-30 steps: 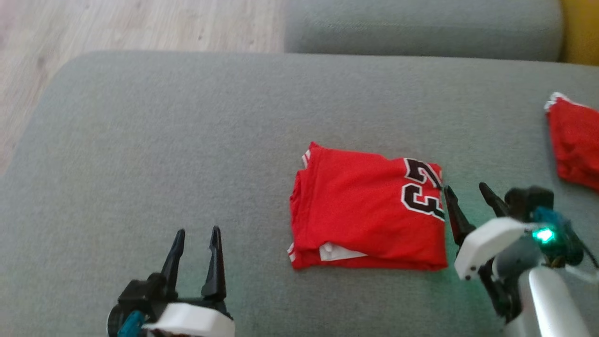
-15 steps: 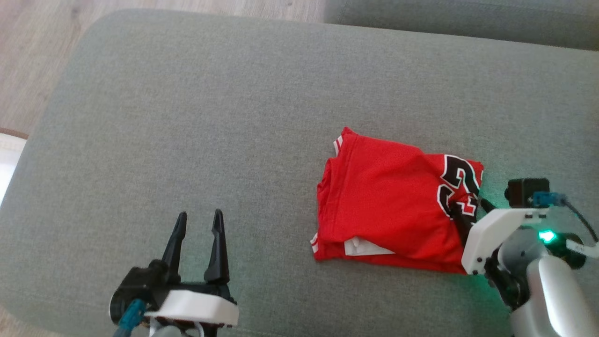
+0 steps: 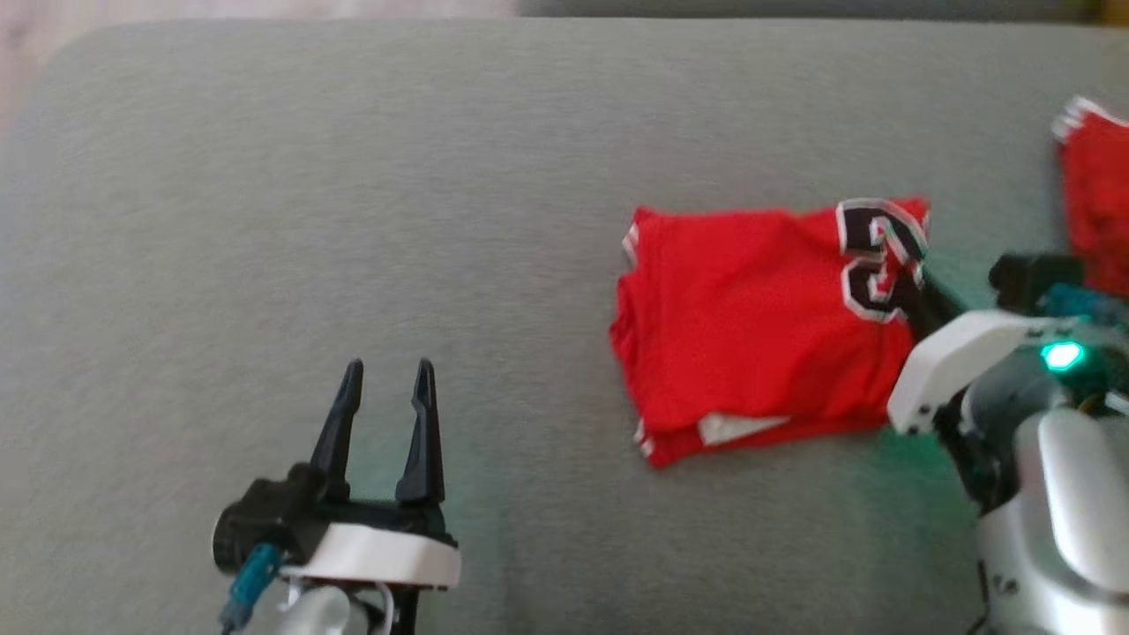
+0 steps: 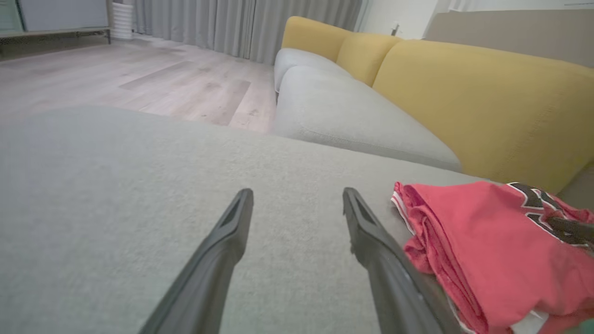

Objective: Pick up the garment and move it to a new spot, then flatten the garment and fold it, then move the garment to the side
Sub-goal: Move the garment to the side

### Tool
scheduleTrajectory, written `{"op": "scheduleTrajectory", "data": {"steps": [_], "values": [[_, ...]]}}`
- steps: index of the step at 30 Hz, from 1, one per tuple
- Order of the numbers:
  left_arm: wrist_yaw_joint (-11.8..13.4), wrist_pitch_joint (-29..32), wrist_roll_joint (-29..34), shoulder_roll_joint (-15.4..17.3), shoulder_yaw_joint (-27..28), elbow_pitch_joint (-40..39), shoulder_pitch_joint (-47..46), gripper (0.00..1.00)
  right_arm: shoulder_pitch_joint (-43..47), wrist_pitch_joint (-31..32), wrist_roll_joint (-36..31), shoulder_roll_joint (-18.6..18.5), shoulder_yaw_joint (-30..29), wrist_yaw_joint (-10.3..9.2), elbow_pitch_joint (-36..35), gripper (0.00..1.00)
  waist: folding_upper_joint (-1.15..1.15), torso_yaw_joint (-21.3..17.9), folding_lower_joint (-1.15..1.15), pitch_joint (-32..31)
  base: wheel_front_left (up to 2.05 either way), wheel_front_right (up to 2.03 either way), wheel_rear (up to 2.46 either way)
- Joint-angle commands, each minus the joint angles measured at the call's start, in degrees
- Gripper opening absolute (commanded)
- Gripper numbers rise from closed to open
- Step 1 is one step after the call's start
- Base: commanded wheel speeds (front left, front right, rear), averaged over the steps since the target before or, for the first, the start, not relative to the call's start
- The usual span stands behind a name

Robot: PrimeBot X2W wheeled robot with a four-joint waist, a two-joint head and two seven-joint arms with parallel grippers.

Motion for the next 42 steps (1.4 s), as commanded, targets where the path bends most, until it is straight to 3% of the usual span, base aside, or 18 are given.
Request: {"op": "scheduleTrajectory", "data": {"steps": [1,11,19,25,33,38,42], "values": [[-0.1,-0.5,0.8,0.7,2.1,-2.1,-2.9,1.00,-2.6,-1.3,-0.2,-0.9,0.7,-0.04,-2.9,0.00,0.00,-6.0,-0.01,1.7,0.00,0.00,0.00],[0.5,3.1,2.7,4.2,2.3,-4.7,-6.3,1.00,-6.5,-4.8,1.3,-0.7,3.3,-0.04,-4.6,0.00,0.00,-22.2,-0.01,6.2,0.00,0.00,0.00],[1.1,5.9,3.8,5.9,1.9,-6.9,-7.7,1.00,-9.0,-7.4,2.1,0.1,5.8,-0.04,-2.5,0.00,0.00,-26.9,-0.01,7.9,0.00,0.00,0.00],[1.3,6.9,4.0,6.3,1.4,-7.7,-7.8,1.00,-10.8,-8.8,2.0,0.4,6.9,-0.04,-0.8,0.00,0.00,-26.6,-0.01,8.0,0.00,0.00,0.00],[1.9,6.4,3.7,6.0,1.5,-8.0,-7.5,1.00,-16.4,-7.7,1.7,-0.6,6.5,-0.04,-0.2,0.00,0.00,-23.2,-0.01,7.4,0.00,0.00,0.00],[2.1,6.0,3.6,5.7,1.5,-8.5,-7.8,1.00,-22.4,-5.3,1.8,-3.6,4.1,-0.04,2.1,0.00,0.00,-20.7,-0.01,8.3,0.00,0.00,0.00],[1.9,5.6,3.5,5.1,1.1,-8.3,-8.5,1.00,-26.4,-3.8,1.2,-8.8,2.0,-0.04,4.0,0.00,0.00,-18.1,-0.01,9.6,0.00,0.00,0.00]]}}
